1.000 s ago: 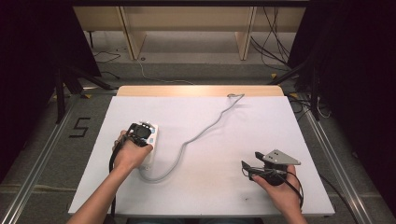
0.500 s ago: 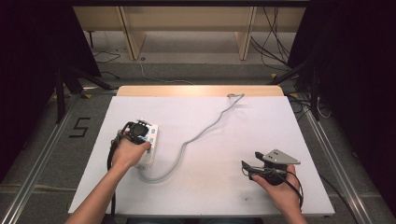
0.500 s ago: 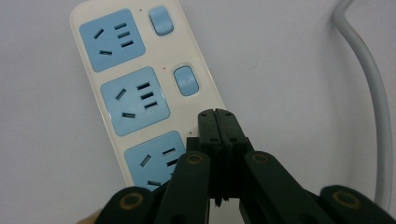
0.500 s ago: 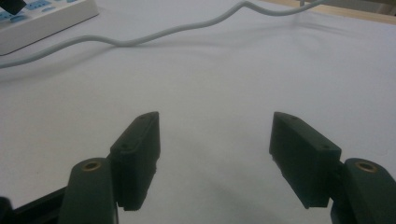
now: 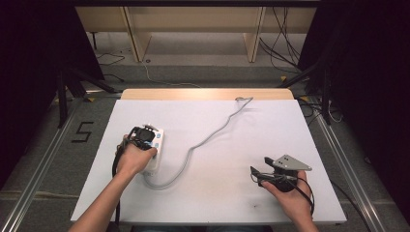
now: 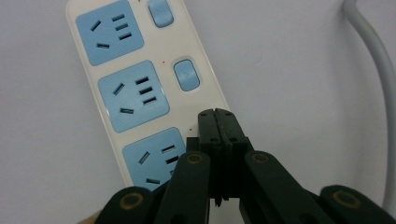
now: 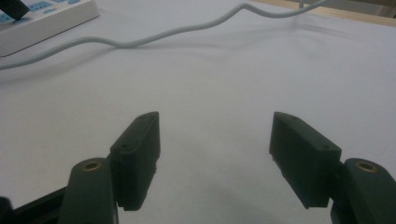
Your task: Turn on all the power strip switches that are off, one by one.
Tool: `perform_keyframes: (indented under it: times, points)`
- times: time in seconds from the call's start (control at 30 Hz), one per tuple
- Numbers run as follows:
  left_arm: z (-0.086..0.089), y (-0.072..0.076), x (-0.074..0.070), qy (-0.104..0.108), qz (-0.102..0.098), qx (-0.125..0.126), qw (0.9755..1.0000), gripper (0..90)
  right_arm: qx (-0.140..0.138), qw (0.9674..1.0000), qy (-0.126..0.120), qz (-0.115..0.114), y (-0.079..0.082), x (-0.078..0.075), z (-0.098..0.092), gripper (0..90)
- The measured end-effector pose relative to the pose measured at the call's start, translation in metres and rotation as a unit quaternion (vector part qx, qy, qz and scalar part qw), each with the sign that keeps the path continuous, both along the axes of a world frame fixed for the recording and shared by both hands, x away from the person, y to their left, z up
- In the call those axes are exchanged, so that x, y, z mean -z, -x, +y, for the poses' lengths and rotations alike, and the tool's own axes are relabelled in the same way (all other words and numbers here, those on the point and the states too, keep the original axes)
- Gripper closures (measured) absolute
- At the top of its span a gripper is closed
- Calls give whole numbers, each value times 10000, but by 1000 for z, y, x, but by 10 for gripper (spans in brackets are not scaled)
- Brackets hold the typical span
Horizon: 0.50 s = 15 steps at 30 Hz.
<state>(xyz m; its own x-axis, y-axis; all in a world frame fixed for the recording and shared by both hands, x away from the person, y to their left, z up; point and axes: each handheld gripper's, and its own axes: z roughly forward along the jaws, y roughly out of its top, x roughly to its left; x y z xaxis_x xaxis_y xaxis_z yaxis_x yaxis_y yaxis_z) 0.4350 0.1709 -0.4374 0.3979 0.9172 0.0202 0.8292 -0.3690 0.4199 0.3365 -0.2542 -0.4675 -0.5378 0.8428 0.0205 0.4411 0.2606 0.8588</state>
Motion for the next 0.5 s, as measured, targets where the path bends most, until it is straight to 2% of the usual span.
perform_keyframes:
  times: [0.17,0.23,0.47,0.5]
  points:
    - [1,0,1,65,6,4,10000,898,-6,10000,-1,4,0,0,0,346]
    - [-1,1,1,-23,-2,21,10000,898,-10,10000,11,0,0,0,-1,346]
    - [-3,1,1,-55,-12,-3,10000,898,-6,10000,12,-5,0,0,-1,346]
    - [-4,1,1,-109,-17,19,9999,898,-6,10000,9,-3,0,0,-1,346]
